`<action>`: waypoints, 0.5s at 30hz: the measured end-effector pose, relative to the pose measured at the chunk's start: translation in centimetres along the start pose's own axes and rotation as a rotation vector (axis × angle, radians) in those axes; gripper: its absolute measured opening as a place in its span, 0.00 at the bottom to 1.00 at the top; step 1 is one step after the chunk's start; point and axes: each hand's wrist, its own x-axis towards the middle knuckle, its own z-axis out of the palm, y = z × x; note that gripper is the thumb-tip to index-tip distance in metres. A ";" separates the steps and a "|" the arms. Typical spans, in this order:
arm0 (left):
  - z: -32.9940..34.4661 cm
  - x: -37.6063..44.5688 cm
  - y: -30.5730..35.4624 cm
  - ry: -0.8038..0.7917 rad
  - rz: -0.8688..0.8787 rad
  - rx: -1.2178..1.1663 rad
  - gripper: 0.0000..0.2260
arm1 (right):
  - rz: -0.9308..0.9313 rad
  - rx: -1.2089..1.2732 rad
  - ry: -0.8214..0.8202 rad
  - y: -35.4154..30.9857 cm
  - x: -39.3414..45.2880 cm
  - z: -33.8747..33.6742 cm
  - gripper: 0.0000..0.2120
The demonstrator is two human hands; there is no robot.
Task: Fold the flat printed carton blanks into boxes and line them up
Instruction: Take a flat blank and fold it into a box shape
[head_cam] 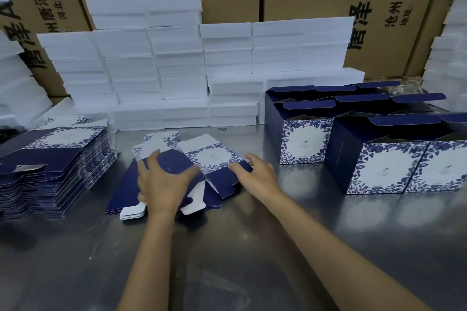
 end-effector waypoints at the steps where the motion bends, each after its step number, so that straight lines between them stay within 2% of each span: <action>1: -0.3 0.3 0.0 0.050 -0.017 -0.175 0.40 | -0.002 0.032 0.004 0.1 0.0 -0.3 0.26; 4: -1.4 1.2 -0.4 0.135 -0.141 -0.645 0.34 | -0.021 0.117 -0.019 0.8 -0.4 -1.4 0.12; 7: -1.6 1.4 -0.7 -0.017 -0.329 -0.886 0.33 | 0.017 0.258 -0.102 1.2 -1.5 -2.7 0.11; 9: -1.3 1.1 -0.4 -0.136 -0.370 -0.926 0.29 | 0.046 0.296 -0.124 1.3 -2.2 -3.6 0.12; 13: -1.1 -0.7 1.8 -0.332 -0.272 -1.038 0.14 | 0.049 0.372 -0.142 1.5 -3.4 -4.5 0.13; 15: -1.2 -1.6 3.1 -0.455 -0.228 -1.007 0.16 | 0.048 0.481 -0.169 1.5 -3.8 -4.6 0.14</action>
